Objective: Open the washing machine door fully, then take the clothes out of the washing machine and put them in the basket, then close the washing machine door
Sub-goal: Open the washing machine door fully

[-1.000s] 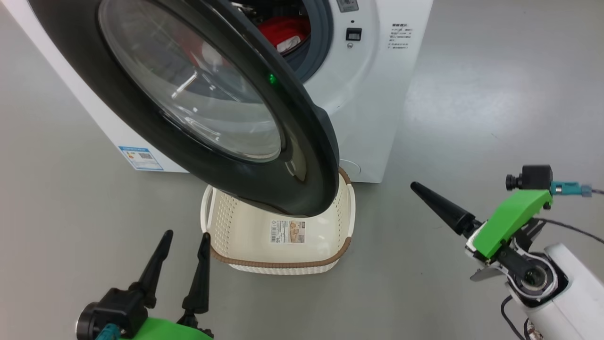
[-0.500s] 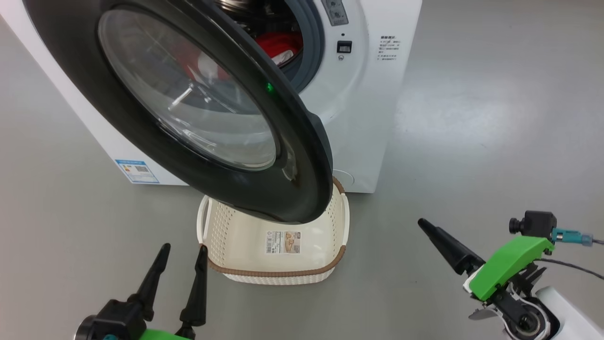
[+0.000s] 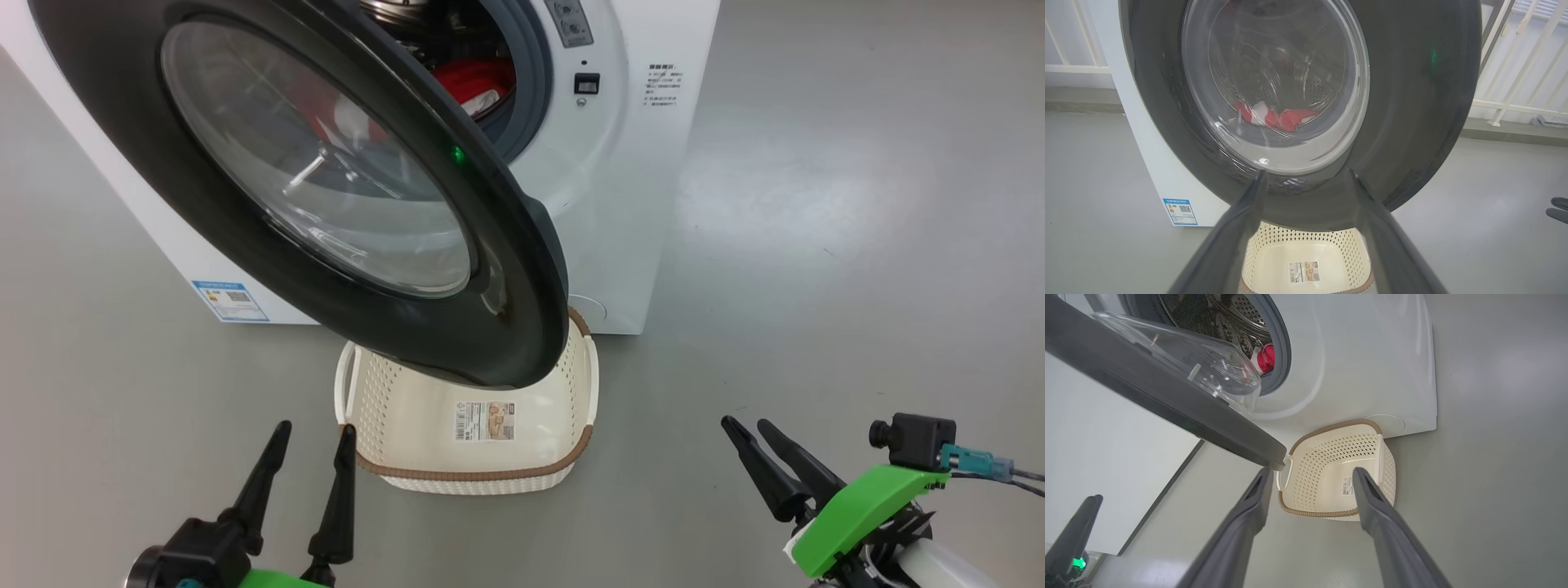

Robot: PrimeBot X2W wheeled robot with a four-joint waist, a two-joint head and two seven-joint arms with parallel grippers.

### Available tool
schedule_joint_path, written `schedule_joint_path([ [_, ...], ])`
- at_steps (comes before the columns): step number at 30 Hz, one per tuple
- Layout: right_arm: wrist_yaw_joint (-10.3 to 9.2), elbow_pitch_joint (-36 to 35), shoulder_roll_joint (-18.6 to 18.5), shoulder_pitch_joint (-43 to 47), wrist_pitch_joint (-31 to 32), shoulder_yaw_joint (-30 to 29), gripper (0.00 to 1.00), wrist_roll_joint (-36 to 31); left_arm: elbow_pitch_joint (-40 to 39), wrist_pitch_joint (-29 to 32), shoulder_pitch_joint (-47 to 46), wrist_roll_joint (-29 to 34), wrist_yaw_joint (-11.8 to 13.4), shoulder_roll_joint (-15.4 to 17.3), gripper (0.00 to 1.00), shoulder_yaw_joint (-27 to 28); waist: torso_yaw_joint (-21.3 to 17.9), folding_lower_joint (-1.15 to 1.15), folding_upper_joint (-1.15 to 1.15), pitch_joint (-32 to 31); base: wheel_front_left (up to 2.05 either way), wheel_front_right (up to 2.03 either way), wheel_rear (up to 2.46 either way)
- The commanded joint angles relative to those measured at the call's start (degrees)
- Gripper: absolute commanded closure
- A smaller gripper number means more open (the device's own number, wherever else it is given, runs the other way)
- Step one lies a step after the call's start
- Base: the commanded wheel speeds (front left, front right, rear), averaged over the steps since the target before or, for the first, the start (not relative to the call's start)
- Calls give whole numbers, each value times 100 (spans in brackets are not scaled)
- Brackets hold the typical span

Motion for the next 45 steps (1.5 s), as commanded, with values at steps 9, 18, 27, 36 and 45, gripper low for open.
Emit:
schedule_joint_path([
  [9, 44, 150, -172, -210, -648, 408, 0, -580, -115, -69, -14, 93, -2, 58, 0, 248, -31, 0, 0, -17, 0, 0, 0],
  [18, 44, 16, 227, 101, -678, -1009, 0, -2295, -119, -69, -11, 94, 13, 58, 0, 258, -36, 0, 0, -7, 0, 0, 0],
  [27, 44, -525, 803, 577, -679, -2240, 0, -4031, -147, -69, -31, 129, 11, 58, 0, 285, -34, 0, 0, 22, 0, 0, 0],
  [36, 44, -969, 1284, 1092, -679, -3045, 0, -4843, -194, -69, -41, 136, 35, 58, 0, 315, -18, 0, 0, 14, 0, 0, 0],
  [45, 44, -676, 1410, 1349, -679, -3141, 0, -5163, -175, -69, -42, 129, 55, 58, 0, 296, 3, 0, 0, 11, 0, 0, 0],
])
